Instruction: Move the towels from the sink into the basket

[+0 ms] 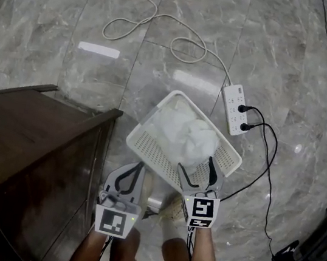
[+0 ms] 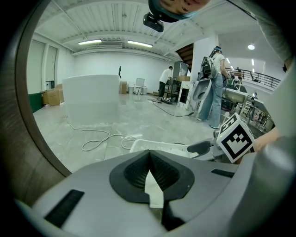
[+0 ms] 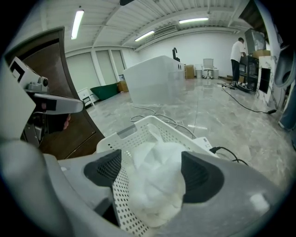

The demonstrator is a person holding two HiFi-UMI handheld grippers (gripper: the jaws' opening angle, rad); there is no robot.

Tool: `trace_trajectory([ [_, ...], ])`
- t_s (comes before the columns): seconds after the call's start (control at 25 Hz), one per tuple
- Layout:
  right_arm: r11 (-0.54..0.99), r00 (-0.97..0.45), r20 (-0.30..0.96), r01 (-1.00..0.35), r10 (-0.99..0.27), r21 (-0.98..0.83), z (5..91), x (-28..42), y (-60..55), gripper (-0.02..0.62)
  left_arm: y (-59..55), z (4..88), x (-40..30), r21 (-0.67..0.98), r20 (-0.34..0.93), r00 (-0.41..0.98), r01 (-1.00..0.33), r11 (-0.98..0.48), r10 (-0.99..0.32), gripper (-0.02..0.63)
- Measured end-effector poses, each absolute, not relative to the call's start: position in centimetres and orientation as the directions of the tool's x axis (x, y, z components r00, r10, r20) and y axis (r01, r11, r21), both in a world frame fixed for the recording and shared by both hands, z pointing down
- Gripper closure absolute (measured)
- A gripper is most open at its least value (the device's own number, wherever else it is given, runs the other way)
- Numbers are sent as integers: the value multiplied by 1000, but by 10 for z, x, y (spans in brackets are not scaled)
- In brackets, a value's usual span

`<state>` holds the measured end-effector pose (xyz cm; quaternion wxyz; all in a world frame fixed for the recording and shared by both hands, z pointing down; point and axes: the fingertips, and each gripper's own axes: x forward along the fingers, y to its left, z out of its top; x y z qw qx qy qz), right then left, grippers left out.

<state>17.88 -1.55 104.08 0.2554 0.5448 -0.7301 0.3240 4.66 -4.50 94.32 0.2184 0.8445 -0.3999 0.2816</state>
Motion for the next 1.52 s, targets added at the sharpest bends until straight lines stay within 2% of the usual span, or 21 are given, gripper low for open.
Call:
trace_trajectory([
  [0.28, 217, -295, 660, -955, -691, -200, 974, 178, -39, 194, -62, 890, 53, 127, 614, 533, -794, -594, -582, 597],
  [0.68, 223, -268, 576, -963, -772, -149, 813, 196, -61, 262, -88, 745, 81, 83, 510, 580, -768, -635, -635, 597],
  [1.0, 193, -220, 509, -976, -832, -105, 671, 218, -75, 348, -95, 617, 89, -21, 441, 607, -730, -683, -662, 597],
  [1.08, 185, -206, 483, -979, -851, -90, 634, 221, -76, 392, -97, 586, 90, -52, 418, 614, -720, -692, -670, 597],
  [1.52, 178, -166, 335, -984, -927, 5, 431, 214, -71, 509, -96, 411, 83, -103, 302, 631, -723, -683, -714, 597],
])
